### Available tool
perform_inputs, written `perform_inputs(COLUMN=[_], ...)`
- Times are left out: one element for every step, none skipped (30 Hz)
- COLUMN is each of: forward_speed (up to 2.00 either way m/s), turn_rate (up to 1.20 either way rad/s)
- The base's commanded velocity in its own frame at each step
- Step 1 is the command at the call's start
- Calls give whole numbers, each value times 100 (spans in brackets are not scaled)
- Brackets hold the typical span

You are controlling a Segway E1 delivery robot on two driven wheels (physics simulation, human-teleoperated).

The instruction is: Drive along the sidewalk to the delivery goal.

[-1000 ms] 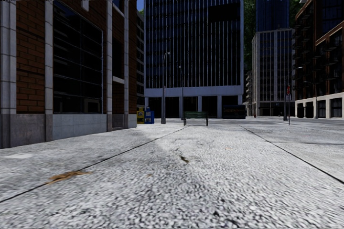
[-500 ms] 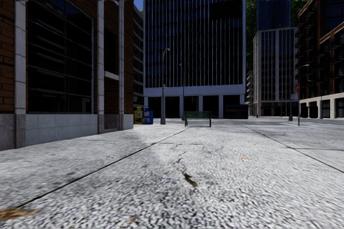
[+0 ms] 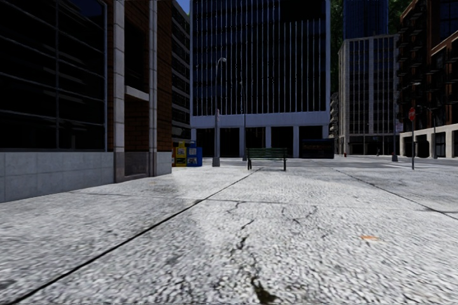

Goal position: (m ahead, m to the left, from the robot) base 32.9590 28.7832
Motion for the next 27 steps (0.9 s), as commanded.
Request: perform_inputs(forward_speed=[200,200,200,200,200,200,200,200,200,200,200,200,200,200,200,200,200,200,200,200,200,200,200,200,200,200,200], turn_rate=[3,5,8,9,11,11,12,12,13,13,13,13,13,13,13,1,0,0,0,0,0,0,0,0,0,0,5])
